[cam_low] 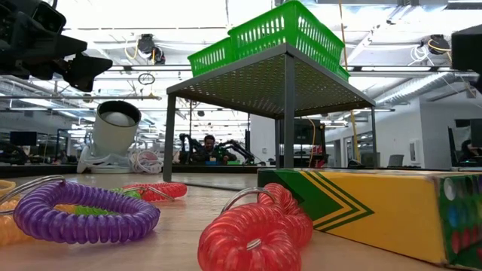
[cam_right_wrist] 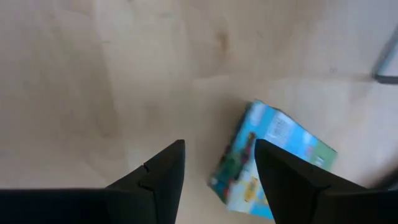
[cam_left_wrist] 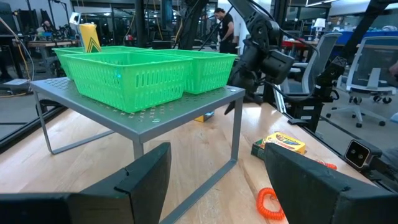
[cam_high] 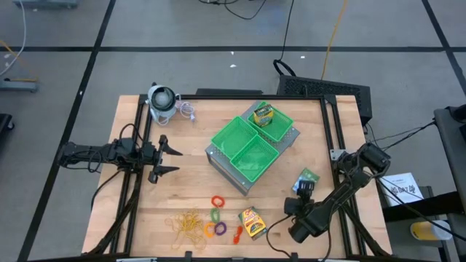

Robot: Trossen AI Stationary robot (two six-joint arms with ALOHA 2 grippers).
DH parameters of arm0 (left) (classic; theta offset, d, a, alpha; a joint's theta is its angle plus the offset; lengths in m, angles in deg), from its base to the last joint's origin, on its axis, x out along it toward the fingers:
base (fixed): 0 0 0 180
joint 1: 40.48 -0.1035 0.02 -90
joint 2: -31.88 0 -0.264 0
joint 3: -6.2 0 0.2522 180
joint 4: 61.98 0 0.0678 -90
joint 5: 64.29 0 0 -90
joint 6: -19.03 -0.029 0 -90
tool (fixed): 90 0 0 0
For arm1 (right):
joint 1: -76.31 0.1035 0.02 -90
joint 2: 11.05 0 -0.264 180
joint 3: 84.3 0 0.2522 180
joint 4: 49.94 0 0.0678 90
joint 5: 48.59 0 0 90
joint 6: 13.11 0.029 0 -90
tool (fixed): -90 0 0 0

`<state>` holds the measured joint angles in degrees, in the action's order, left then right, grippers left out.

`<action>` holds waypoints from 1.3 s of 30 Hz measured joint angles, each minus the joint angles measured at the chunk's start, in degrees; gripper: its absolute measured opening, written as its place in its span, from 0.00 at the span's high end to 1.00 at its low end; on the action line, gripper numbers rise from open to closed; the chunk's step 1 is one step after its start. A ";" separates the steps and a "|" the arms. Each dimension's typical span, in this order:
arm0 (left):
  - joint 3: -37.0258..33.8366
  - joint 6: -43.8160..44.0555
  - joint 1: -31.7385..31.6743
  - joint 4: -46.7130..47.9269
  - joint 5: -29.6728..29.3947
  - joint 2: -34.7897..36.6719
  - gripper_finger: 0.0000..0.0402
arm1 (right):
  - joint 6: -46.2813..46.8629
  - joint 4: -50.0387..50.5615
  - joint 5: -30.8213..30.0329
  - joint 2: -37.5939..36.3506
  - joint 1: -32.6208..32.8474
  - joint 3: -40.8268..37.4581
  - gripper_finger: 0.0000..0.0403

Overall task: Pick & Place Office Desk Supplies
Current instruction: Put the yellow crayon box into the top right green bin on the shelf

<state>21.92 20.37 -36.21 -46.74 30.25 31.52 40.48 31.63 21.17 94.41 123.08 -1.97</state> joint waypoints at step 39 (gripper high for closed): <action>0.00 0.00 -0.02 0.02 0.01 0.00 0.34 | 8.86 11.12 -1.49 -0.01 -2.28 1.34 1.00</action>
<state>21.92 20.37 -36.23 -46.73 30.26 31.52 49.34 42.75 19.68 94.40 120.80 -0.63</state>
